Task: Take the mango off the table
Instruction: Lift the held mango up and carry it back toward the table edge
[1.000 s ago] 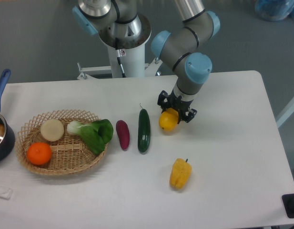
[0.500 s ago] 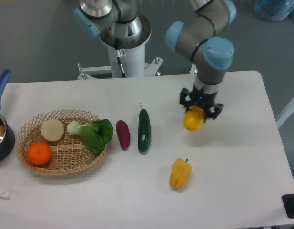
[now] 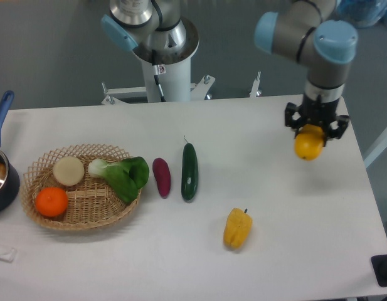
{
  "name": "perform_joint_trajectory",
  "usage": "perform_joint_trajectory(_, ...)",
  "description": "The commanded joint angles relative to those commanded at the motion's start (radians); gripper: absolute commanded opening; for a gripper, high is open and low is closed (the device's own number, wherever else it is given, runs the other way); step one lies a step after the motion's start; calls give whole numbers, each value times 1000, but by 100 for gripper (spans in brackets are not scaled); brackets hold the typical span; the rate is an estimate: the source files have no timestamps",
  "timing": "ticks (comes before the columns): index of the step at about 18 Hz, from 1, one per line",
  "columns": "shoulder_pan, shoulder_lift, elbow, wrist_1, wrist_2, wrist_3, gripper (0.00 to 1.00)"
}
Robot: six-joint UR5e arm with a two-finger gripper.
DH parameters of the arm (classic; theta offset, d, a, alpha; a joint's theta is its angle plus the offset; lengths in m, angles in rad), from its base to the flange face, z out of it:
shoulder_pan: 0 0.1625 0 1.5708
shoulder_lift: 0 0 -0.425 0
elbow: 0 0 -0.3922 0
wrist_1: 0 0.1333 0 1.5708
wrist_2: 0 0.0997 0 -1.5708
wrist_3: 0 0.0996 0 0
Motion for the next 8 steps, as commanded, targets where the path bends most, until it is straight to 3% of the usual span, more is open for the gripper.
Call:
perform_joint_trajectory(3,-6,-12,32,-25,5,2,3)
perform_joint_trajectory(8,-14,-17,25,-23,20,2,3)
